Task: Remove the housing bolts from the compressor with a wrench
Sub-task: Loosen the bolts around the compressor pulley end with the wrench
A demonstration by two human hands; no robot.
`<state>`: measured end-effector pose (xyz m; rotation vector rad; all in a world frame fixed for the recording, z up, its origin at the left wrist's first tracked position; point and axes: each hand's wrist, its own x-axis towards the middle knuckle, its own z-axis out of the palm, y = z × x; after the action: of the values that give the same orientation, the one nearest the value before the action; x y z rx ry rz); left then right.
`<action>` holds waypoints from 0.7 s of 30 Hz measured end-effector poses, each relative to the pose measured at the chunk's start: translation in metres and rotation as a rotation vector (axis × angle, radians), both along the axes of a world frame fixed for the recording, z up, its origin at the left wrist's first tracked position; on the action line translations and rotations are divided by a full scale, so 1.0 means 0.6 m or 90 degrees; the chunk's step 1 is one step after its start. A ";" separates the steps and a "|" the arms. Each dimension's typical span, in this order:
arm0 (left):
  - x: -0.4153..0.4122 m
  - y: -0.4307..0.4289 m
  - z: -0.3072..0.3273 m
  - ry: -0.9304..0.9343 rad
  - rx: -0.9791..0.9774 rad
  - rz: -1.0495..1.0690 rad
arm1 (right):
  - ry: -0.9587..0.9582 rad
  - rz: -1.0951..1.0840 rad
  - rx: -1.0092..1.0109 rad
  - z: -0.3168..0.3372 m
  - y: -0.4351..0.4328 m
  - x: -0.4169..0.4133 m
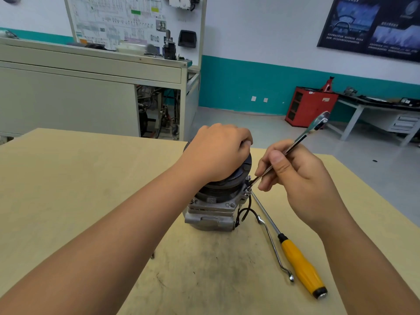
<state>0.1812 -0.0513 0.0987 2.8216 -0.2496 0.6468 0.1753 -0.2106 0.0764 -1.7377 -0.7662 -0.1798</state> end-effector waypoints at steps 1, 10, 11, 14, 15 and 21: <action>0.000 0.000 0.000 -0.002 -0.002 -0.001 | -0.005 -0.001 -0.015 0.000 0.001 0.001; 0.002 0.003 -0.002 -0.013 -0.003 -0.011 | -0.056 -0.020 -0.058 0.007 0.001 -0.001; 0.003 0.004 -0.003 -0.014 -0.003 -0.011 | -0.069 -0.027 -0.032 0.010 -0.002 -0.003; 0.006 0.005 -0.004 -0.011 -0.002 -0.016 | -0.118 -0.061 0.068 0.017 -0.013 -0.005; 0.005 0.005 -0.003 -0.008 -0.006 -0.028 | -0.129 -0.075 0.086 0.017 -0.017 -0.005; -0.040 0.011 -0.002 -0.088 0.033 -0.215 | -0.105 -0.107 0.093 -0.006 -0.034 -0.004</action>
<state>0.1573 -0.0449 0.0973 2.6896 -0.7565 0.7628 0.1727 -0.2311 0.0725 -1.6613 -0.7076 -0.4869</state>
